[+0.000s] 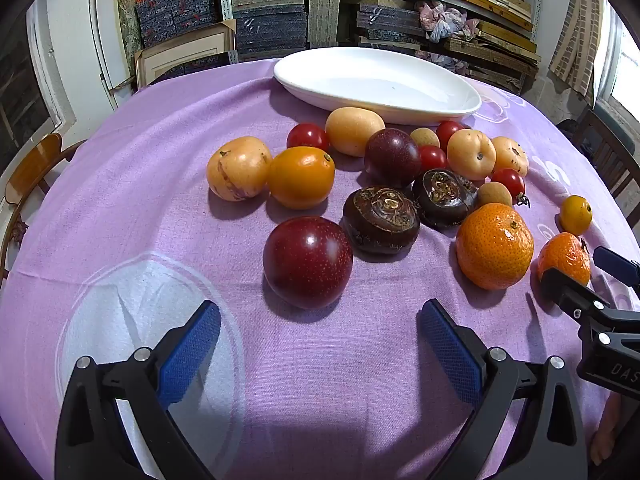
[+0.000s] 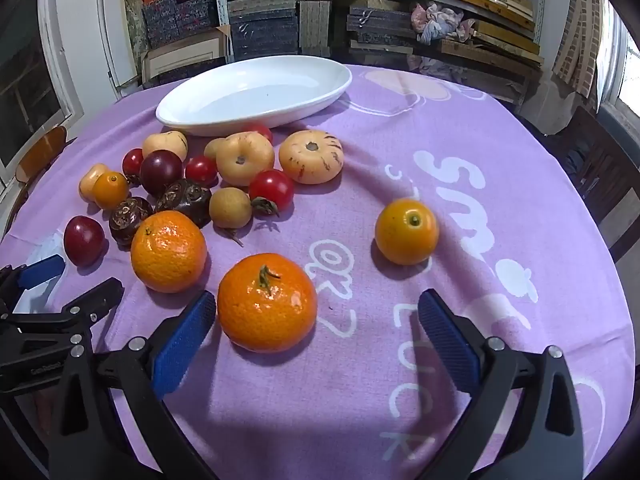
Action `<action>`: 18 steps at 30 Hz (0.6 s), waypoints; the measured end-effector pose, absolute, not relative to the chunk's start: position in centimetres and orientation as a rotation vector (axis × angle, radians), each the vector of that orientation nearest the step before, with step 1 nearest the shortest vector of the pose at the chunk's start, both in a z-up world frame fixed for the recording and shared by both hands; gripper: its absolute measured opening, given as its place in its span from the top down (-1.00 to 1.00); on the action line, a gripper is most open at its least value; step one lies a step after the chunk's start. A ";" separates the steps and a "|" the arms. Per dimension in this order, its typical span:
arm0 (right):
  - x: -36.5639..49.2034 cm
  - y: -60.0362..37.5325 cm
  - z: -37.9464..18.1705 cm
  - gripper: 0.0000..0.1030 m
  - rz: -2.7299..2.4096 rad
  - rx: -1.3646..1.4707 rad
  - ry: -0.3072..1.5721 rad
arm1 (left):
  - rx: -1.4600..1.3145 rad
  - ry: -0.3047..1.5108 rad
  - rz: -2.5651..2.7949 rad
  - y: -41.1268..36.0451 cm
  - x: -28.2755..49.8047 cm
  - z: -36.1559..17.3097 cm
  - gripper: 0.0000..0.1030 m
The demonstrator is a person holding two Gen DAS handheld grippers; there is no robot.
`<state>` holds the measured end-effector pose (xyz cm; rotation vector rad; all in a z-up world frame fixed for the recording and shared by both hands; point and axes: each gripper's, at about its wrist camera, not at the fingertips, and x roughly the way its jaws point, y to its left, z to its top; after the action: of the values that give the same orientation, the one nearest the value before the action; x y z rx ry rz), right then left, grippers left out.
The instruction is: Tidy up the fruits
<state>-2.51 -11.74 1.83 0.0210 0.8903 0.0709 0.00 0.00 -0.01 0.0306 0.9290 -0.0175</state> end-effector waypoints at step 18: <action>-2.6 -11.9 1.8 -0.92 0.077 0.031 0.891 | 0.052 0.886 0.028 1.0 1.1 1.5 -0.93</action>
<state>-2.59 -11.92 1.83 0.0306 0.8907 0.0773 1.10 1.00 1.47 0.0515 0.8864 0.0277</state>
